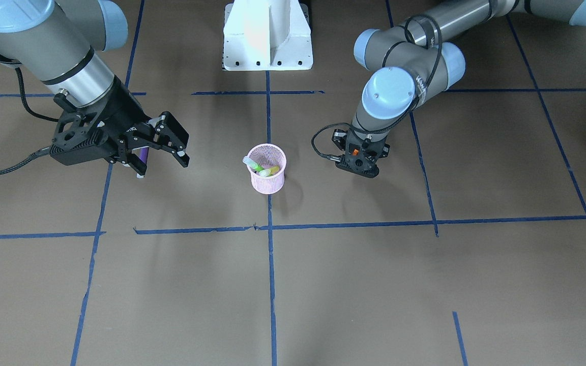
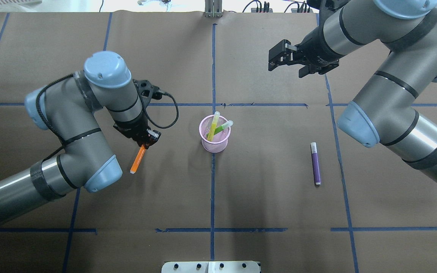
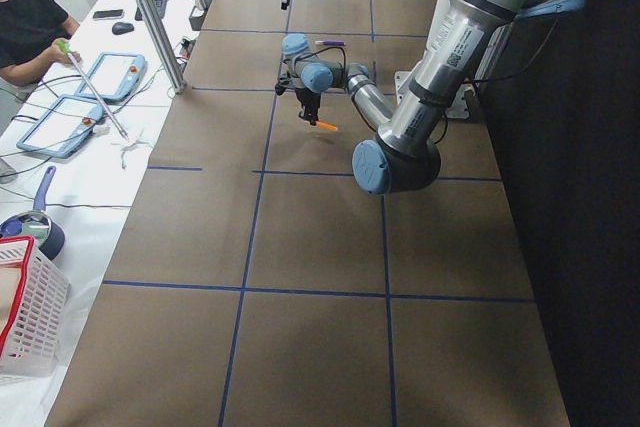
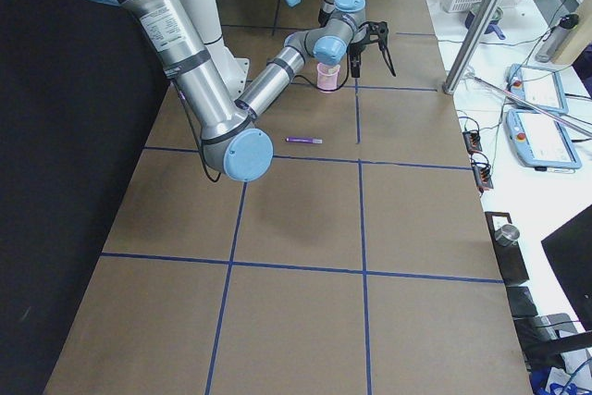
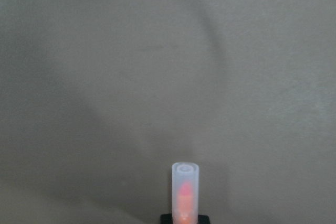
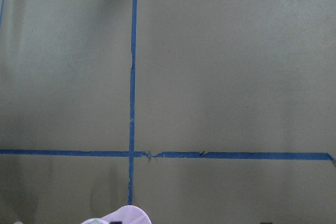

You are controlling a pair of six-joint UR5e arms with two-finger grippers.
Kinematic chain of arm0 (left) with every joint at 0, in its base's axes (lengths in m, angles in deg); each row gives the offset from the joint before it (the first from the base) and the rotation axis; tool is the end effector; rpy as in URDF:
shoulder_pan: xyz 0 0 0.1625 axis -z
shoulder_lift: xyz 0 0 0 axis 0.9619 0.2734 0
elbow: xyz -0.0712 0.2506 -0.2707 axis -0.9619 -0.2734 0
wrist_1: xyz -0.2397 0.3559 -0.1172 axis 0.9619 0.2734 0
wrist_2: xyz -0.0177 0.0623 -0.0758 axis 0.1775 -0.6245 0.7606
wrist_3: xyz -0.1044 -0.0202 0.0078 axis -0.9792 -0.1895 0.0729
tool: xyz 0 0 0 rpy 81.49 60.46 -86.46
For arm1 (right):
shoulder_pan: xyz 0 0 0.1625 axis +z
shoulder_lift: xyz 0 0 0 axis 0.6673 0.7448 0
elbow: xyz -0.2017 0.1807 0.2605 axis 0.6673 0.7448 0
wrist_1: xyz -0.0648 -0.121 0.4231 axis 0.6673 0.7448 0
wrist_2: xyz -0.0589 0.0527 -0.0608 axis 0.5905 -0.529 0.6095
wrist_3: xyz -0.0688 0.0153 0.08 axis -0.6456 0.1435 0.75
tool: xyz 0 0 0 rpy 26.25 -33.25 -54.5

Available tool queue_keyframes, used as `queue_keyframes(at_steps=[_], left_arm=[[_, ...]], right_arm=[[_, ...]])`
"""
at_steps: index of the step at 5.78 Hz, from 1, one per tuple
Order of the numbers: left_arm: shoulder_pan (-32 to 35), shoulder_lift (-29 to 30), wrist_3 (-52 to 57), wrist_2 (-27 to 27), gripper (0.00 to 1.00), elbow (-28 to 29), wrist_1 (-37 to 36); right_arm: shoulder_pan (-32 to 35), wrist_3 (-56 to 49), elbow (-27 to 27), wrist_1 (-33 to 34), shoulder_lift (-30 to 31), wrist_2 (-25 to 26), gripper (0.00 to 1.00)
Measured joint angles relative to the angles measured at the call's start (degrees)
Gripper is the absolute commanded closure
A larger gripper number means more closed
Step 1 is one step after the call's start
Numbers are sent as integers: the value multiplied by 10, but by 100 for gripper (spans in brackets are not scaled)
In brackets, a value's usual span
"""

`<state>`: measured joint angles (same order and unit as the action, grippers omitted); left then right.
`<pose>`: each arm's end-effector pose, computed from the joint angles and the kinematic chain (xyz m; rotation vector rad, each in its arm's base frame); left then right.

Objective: Collect pens into pen holder
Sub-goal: 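Carry the orange highlighter with the left gripper and drop it into the cup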

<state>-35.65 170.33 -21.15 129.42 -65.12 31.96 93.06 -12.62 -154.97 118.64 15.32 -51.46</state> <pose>0.4798 -0.4775 0.2130 0.0399 0.8510 0.3531 -0.3290 -0.5306 0.1457 0.1935 -1.0998 0.1377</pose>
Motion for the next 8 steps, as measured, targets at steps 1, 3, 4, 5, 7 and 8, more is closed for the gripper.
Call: queue_keyframes(at_steps=[1, 3, 4, 5, 7, 8], left_arm=[[16, 9, -62, -1, 100, -27, 46], [28, 29, -194, -86, 100, -38, 174], [23, 38, -235, -143, 100, -39, 213], [-4, 44, -259, -226, 100, -40, 234], [-90, 48, -302, -399, 100, -40, 275], [-106, 47, -323, -432, 100, -37, 283]], right_arm=[[4, 0, -6, 1, 9, -2, 7], [22, -1, -19, 2, 37, -19, 1], [38, -1, -20, 3, 52, -44, 1], [49, -1, -19, 3, 62, -64, 1], [53, -1, -16, 3, 69, -74, 1], [53, -1, -16, 3, 70, -74, 1]])
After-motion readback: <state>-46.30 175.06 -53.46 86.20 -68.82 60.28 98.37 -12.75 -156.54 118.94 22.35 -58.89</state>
